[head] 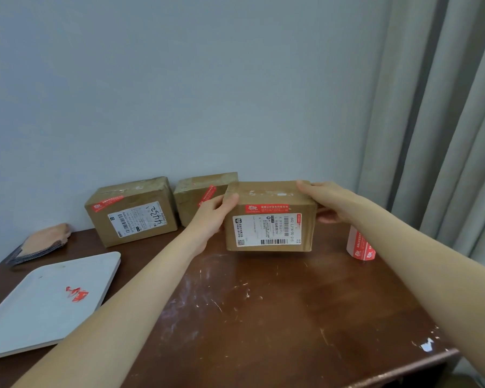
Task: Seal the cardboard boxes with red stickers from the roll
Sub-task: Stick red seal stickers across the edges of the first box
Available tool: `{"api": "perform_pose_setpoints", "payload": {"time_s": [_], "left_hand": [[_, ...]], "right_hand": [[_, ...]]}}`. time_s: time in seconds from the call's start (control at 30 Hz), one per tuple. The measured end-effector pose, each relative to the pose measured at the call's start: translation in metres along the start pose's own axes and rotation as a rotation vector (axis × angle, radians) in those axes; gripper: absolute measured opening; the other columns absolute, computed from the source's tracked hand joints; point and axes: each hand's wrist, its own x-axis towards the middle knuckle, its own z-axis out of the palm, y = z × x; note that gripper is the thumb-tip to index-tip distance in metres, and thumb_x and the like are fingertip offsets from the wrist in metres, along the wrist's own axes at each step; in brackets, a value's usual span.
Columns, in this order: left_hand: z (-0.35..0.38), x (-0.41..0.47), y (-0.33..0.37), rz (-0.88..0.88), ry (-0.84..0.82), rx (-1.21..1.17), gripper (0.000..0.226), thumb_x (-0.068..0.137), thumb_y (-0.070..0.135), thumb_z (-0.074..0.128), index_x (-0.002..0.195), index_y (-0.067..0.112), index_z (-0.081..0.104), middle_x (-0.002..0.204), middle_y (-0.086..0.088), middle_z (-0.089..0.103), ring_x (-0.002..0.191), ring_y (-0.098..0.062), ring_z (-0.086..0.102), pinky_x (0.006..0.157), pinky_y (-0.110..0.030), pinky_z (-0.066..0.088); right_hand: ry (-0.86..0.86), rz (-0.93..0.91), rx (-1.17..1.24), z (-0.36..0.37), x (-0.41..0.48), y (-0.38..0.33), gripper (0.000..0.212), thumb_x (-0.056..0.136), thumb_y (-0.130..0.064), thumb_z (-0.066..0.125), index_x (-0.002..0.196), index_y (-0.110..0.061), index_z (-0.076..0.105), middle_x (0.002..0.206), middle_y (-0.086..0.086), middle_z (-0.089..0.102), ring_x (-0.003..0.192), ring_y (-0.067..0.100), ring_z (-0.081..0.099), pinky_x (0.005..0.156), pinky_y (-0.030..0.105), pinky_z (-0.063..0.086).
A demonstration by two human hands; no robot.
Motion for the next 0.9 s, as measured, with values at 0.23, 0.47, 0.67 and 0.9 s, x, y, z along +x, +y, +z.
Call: {"api": "perform_pose_setpoints", "payload": {"time_s": [0.23, 0.47, 0.67, 0.9], "left_hand": [[-0.001, 0.006, -0.005, -0.003, 0.169, 0.141, 0.038, 0.092, 0.057, 0.041, 0.084, 0.027, 0.063, 0.089, 0.005, 0.069, 0.088, -0.014, 0.062, 0.081, -0.038, 0.049], [-0.003, 0.013, -0.008, -0.002, 0.182, 0.376, 0.050, 0.091, 0.065, 0.030, 0.072, 0.030, 0.060, 0.079, 0.006, 0.066, 0.088, -0.024, 0.063, 0.081, -0.041, 0.050], [0.002, 0.016, -0.014, -0.015, 0.179, 0.413, 0.054, 0.093, 0.062, 0.026, 0.070, 0.026, 0.059, 0.080, 0.004, 0.068, 0.088, -0.022, 0.065, 0.083, -0.040, 0.049], [0.012, 0.016, -0.021, 0.057, 0.257, 0.366, 0.045, 0.100, 0.045, 0.030, 0.120, 0.017, 0.058, 0.114, 0.004, 0.064, 0.105, -0.014, 0.058, 0.085, -0.030, 0.043]], "right_hand": [[-0.231, -0.077, -0.169, -0.001, -0.006, 0.004, 0.078, 0.071, -0.063, 0.067, 0.136, -0.025, 0.046, 0.105, -0.002, 0.068, 0.090, 0.013, 0.064, 0.066, 0.022, 0.047], [-0.233, -0.111, -0.264, 0.007, 0.002, 0.018, 0.084, 0.075, -0.047, 0.075, 0.146, -0.033, 0.033, 0.122, -0.004, 0.058, 0.101, 0.013, 0.056, 0.070, 0.026, 0.044], [-0.193, -0.178, -0.263, 0.011, 0.007, 0.017, 0.069, 0.075, -0.040, 0.078, 0.132, -0.018, 0.046, 0.118, -0.002, 0.059, 0.108, 0.013, 0.054, 0.092, 0.028, 0.039], [-0.154, -0.229, -0.113, 0.015, 0.010, 0.027, 0.049, 0.072, -0.033, 0.081, 0.113, -0.021, 0.058, 0.101, 0.000, 0.070, 0.094, 0.013, 0.066, 0.074, 0.024, 0.050]]}}
